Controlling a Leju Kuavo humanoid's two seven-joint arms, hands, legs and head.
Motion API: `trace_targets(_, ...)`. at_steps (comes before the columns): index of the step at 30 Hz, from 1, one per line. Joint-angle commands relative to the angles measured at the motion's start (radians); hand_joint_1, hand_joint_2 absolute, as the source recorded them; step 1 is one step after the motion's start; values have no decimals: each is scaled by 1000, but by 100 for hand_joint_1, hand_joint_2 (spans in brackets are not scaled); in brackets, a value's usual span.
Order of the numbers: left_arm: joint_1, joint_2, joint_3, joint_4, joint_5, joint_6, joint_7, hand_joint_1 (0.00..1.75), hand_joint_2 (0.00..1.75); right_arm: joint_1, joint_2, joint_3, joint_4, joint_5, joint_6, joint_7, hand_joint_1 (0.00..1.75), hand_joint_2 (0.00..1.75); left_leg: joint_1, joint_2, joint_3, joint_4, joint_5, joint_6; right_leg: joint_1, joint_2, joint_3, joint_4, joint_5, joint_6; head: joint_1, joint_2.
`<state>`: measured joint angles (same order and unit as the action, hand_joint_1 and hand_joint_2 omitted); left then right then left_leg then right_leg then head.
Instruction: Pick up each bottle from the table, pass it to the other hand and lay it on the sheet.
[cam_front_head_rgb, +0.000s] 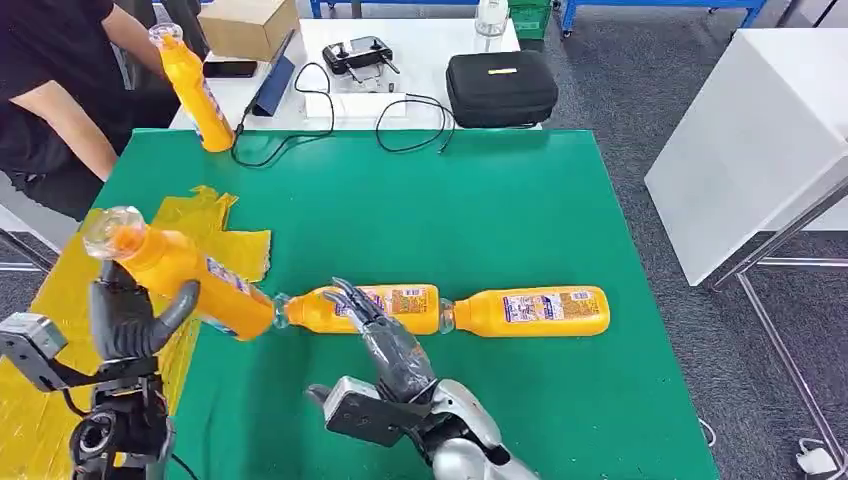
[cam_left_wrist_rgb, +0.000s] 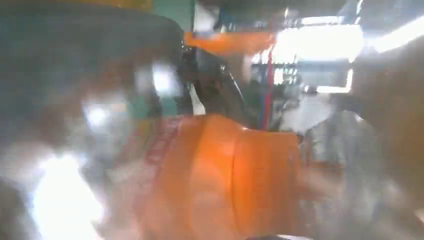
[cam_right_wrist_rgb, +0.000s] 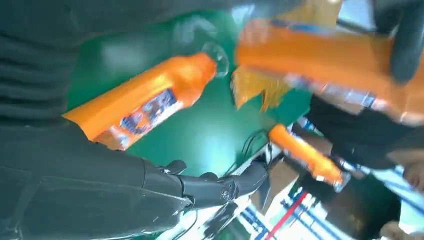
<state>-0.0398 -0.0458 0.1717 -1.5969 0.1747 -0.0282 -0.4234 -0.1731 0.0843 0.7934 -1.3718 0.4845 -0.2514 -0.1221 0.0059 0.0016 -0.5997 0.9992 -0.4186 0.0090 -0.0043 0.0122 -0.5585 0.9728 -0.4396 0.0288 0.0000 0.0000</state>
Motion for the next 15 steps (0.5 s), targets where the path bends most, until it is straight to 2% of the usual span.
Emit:
trace_targets(1, -66, 51, 49, 30, -309, 200, -64, 175, 175, 38, -47, -80, -81, 3, -4, 2, 0, 0, 1, -3, 1, 0, 0, 0, 1, -3, 3, -1, -1, 0, 0, 0)
trace_targets(3, -83, 83, 61, 20, -577, 349, -58, 175, 175, 59, -57, -109, -127, 6, 2, 3, 0, 0, 1, -3, 1, 1, -1, 0, 1, -4, 3, 0, -1, 0, 0, 0)
trace_targets(7, -106, 154, 33, 34, -970, 493, 21, 175, 175, 63, -68, -122, -155, 4, 36, 12, 0, 0, 1, -2, 1, 1, -1, -1, 1, -3, 2, 1, -1, -1, 0, 0)
trace_targets(15, -104, 151, 26, 43, -976, 499, 22, 175, 175, 59, -74, -120, -140, -5, 37, 9, 0, 0, 1, -1, 1, 0, 0, 0, 1, -2, 2, 0, -1, 0, 0, 0)
